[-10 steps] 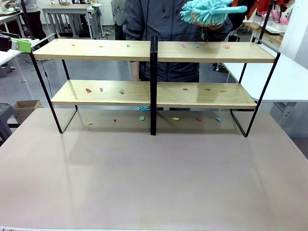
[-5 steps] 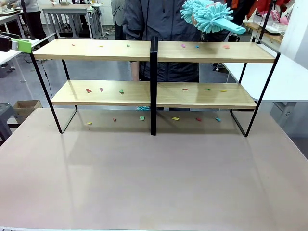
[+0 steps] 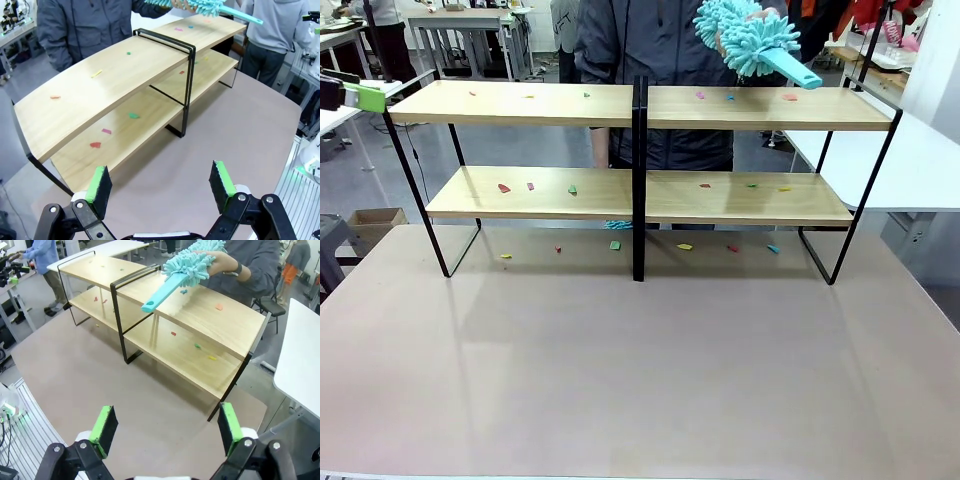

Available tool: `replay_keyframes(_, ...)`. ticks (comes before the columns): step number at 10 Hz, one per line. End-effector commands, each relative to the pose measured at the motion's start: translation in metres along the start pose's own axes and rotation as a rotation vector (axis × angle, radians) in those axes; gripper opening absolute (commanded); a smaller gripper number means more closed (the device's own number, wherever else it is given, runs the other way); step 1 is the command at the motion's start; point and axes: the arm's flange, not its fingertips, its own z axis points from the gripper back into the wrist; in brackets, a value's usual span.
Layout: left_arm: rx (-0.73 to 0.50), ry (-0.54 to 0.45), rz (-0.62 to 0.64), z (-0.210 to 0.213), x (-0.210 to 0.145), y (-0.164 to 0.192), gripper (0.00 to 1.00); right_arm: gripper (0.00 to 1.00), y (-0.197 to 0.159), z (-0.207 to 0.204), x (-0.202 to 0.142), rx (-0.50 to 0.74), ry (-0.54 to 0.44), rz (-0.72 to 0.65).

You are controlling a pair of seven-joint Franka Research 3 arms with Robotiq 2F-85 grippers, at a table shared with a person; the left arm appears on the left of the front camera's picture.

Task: Clean the shelves.
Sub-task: Pick up the Duster when the human hands it over.

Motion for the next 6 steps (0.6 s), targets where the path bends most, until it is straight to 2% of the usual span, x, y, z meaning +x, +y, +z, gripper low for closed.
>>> replay_keyframes(1, -0.016, -0.011, 0.005, 0.0004, 0.0009, -0.0018, 1.00, 1.00, 0.0181, -0.0030, -0.0254, -0.009, -0.013, -0.013)
replay_keyframes(6, -0.016, -0.011, 0.005, 0.0004, 0.0009, -0.0018, 1.00, 1.00, 0.0141, -0.0027, -0.0290, -0.013, -0.010, -0.029)
